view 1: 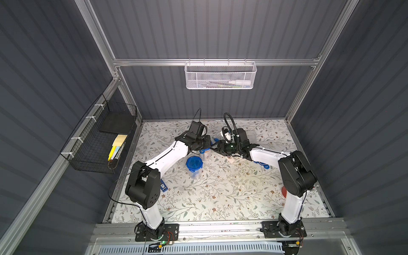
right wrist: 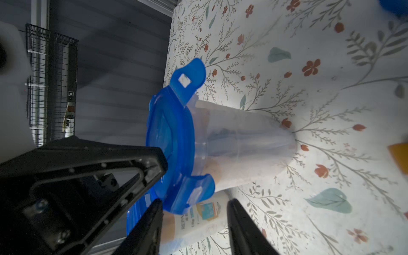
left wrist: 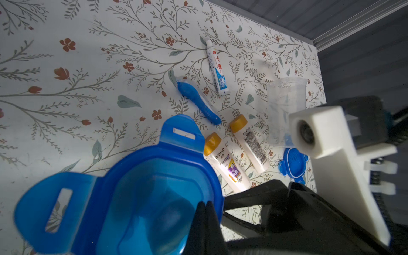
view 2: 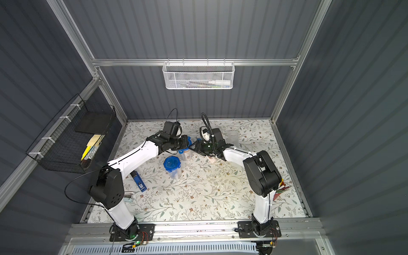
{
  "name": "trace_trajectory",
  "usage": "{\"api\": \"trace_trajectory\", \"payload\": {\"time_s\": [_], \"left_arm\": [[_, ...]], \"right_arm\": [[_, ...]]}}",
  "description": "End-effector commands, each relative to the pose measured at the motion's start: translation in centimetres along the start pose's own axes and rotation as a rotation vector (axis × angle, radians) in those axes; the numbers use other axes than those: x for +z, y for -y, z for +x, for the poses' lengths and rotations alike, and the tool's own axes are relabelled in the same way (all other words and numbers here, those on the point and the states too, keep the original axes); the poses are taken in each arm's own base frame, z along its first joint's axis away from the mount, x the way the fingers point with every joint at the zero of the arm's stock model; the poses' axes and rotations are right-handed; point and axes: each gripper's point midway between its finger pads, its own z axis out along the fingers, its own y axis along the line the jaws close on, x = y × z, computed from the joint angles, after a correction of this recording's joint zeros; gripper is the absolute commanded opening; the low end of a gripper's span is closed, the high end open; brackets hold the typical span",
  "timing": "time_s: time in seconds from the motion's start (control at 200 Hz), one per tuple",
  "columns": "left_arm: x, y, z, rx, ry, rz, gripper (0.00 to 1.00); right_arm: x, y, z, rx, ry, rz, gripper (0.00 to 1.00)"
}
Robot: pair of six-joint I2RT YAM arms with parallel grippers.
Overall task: Take out toiletry kits
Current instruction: Unfasten the latch on the container.
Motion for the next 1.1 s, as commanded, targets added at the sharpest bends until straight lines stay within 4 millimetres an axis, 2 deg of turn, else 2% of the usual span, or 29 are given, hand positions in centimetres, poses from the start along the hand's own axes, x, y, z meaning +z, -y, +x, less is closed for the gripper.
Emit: {"api": "trace_trajectory", "payload": {"time_s": [0.0,0.12,0.43,0.555,0.81,1.096], "left_arm": [[1.0,-4.0,3.4,-0.048,-0.101,-0.112,0.0],[1.2,-4.5,4.2,-0.06,-0.111,-0.116,0.0],[1.7,-5.3,5.4,-0.082,-0.13,-0.118,0.0],[1.9,-5.5,5.7,-0.089,-0.131,-0.118,0.0],[2.3,-6.3,6.9,-0.112,-0.152,-0.125,0.0],[2.2,-6.7,6.8,-0.124,-0.15,-0.131,0.0]], "right_arm": [[0.3,-0.6,-0.1,0.028,0.005,-0.072,0.51],[0.8,-0.4,-0.1,0.034,0.005,-0.096,0.53],[1.1,-1.9,-1.8,0.033,0.063,-0.248,0.53],[0.6,-3.2,-2.4,-0.002,0.11,-0.339,0.52],[-0.1,-3.9,-2.7,-0.016,0.143,-0.4,0.52],[-1.1,-5.0,-3.3,-0.026,0.163,-0.457,0.53]]}}
